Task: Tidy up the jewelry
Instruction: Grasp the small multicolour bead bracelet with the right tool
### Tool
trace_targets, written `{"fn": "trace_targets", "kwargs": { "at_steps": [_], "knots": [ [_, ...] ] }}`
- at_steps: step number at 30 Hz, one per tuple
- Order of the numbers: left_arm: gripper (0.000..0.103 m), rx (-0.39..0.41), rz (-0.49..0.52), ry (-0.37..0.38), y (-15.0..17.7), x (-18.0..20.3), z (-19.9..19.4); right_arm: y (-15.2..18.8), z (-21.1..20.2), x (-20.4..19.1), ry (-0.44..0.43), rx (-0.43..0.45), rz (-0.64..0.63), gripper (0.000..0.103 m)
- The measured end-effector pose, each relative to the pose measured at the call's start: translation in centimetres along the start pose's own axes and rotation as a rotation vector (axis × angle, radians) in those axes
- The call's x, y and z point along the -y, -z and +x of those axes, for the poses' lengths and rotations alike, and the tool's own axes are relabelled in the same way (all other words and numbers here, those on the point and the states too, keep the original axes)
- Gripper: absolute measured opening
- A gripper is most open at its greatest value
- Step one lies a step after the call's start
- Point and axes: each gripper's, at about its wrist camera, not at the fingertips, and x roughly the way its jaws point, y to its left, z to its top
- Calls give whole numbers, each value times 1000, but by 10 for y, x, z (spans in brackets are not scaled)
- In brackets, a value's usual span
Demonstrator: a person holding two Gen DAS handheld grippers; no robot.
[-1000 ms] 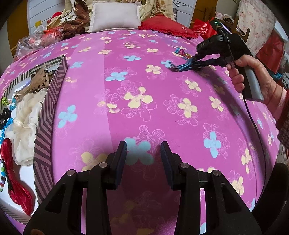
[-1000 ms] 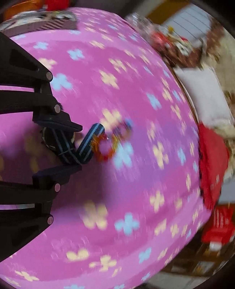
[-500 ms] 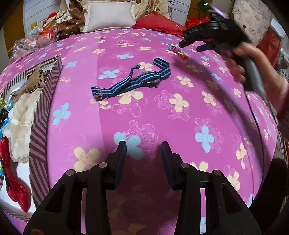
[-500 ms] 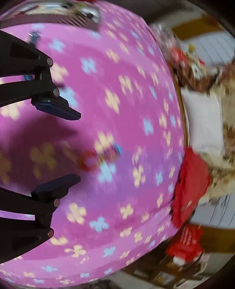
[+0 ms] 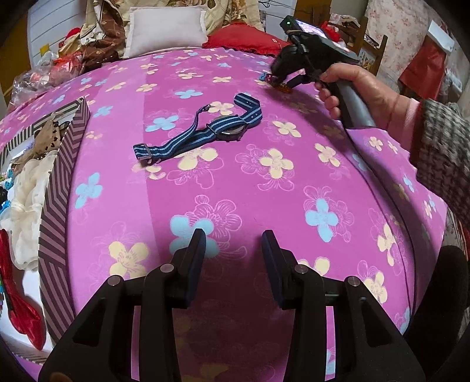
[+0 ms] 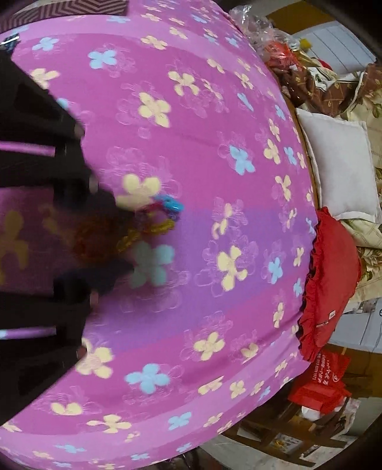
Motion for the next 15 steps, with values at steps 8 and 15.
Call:
{"fn": "trace_targets", "kwargs": {
  "at_steps": [8, 15],
  "knots": [
    [39, 18, -19, -1, -4, -2, -10, 104, -58, 22, -81, -47, 1, 12],
    [39, 12, -37, -92, -28, -6, -15, 187, -98, 29, -121, 44, 1, 12]
  ]
}}
